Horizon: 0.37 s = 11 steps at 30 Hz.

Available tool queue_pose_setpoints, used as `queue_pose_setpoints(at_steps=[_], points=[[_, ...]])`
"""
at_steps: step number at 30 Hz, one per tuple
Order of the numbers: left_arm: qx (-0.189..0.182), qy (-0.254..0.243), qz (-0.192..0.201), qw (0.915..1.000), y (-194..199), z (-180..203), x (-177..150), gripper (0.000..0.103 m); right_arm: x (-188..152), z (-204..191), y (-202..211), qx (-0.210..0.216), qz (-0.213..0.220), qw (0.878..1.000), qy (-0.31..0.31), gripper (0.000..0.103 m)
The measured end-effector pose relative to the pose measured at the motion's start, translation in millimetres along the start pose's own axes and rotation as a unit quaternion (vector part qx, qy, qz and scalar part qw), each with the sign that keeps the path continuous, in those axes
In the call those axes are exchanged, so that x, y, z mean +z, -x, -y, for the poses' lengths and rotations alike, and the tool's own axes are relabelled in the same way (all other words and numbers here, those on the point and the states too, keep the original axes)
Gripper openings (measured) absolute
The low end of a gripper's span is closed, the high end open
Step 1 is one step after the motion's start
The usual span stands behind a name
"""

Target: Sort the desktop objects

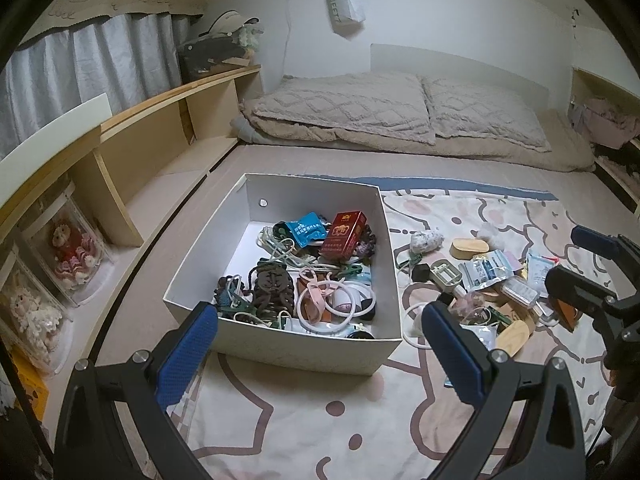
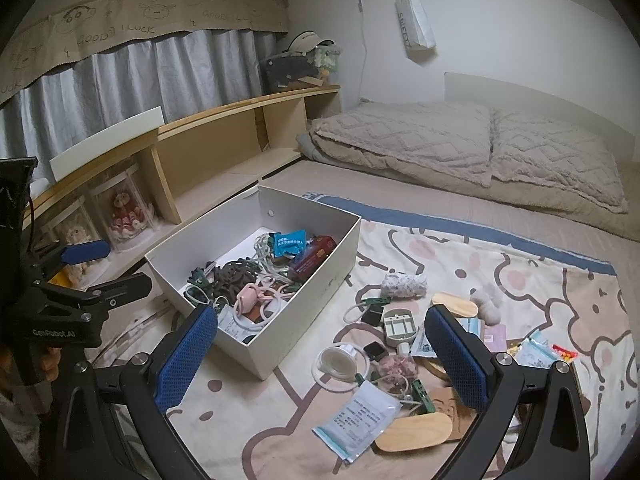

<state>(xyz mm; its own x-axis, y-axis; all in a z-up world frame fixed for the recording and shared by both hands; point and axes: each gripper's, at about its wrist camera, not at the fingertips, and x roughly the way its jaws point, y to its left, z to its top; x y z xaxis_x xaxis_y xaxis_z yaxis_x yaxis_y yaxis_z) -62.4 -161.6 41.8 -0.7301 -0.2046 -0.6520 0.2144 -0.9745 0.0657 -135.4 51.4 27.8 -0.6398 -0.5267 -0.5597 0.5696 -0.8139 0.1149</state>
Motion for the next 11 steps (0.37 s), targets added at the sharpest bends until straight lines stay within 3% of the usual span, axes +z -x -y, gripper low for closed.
queue_pose_setpoints(at_steps=[11], points=[[-0.009, 0.000, -0.001, 1.0000, 0.5, 2.6, -0.7, 0.102, -1.0, 2.2, -1.1, 0.000, -0.006, 1.000, -0.001, 0.103]])
